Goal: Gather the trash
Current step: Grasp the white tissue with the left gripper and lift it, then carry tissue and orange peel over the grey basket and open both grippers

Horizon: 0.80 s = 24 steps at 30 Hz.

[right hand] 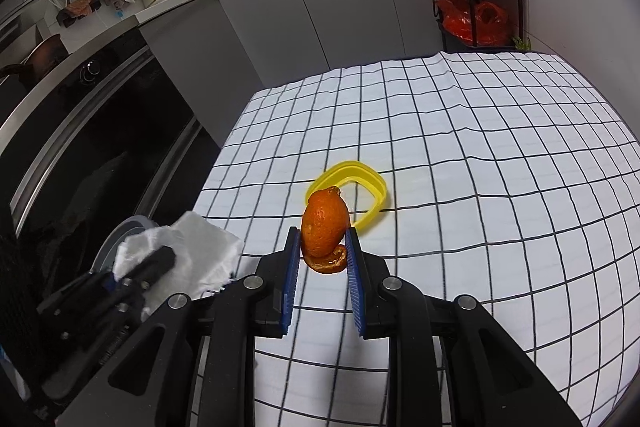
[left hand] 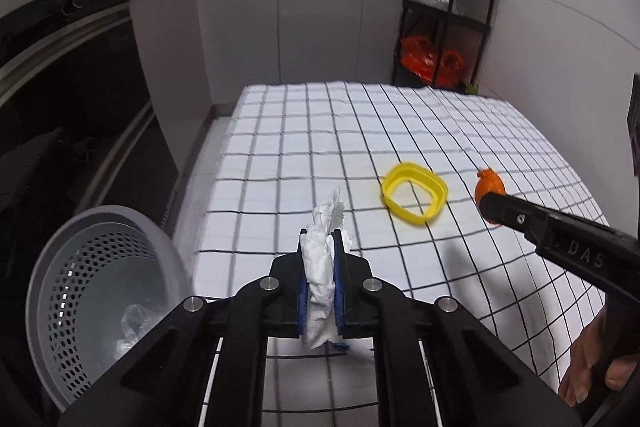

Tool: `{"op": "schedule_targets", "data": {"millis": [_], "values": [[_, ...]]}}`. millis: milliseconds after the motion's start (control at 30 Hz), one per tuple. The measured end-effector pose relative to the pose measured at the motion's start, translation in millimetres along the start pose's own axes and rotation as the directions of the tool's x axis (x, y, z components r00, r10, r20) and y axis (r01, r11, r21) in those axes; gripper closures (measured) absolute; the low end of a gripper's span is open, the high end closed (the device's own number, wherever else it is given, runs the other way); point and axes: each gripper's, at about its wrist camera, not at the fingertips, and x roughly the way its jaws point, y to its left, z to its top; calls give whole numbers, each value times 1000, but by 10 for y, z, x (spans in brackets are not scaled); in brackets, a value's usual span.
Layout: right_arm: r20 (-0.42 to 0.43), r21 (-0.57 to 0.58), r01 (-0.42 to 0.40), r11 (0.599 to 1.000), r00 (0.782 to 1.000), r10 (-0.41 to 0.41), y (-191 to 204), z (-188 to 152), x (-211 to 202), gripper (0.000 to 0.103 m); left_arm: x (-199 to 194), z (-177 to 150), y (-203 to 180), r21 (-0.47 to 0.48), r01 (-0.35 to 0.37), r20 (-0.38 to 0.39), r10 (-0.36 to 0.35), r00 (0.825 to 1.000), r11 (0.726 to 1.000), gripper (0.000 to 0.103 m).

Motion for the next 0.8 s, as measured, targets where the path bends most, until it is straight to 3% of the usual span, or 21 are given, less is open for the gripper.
{"op": "schedule_targets", "data": {"millis": [300,800], "values": [[5,-46,-79,996,997,79,499,0,46,81,-427,28,561,-70,-84,79,89,993,994,93],[-97,-208,-242,948,969,226,1792,-264,401,81,-753,-248,1482,-183,-261,29,271,962,948,93]]}}
